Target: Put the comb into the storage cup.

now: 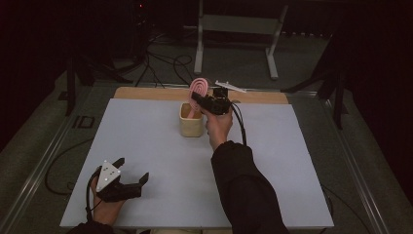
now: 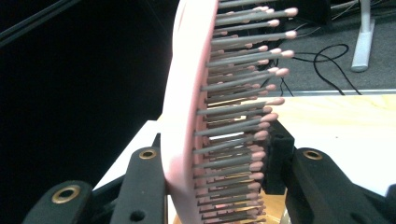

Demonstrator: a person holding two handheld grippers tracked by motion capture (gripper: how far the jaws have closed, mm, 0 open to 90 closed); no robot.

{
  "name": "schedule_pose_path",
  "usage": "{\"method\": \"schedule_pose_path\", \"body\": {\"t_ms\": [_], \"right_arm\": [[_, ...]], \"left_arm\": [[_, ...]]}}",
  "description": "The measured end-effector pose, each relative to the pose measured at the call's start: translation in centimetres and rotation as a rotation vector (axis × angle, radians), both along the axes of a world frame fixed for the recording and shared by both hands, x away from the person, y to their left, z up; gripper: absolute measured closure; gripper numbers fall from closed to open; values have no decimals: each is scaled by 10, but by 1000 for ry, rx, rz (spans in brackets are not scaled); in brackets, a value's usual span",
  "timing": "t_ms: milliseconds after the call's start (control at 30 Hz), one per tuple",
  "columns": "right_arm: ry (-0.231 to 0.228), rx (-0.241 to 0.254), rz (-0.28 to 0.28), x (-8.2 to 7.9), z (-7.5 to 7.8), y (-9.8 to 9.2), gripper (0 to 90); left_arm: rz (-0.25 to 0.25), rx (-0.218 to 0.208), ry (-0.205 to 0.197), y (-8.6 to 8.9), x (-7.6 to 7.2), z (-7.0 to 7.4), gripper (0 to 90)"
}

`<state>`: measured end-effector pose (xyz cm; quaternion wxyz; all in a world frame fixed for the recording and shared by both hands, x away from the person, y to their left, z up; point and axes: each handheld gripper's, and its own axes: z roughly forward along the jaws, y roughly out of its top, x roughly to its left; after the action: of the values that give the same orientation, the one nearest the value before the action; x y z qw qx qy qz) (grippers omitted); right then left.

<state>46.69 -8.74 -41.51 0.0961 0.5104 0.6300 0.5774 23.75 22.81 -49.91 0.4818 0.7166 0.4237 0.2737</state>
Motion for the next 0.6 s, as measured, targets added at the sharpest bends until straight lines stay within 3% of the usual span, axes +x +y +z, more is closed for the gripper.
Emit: {"method": "schedule_pose_path", "body": {"t_ms": [600], "right_arm": [[14, 0, 12, -1, -9, 5, 606]], "left_arm": [[1, 1, 1, 0, 0, 0, 8]]}}
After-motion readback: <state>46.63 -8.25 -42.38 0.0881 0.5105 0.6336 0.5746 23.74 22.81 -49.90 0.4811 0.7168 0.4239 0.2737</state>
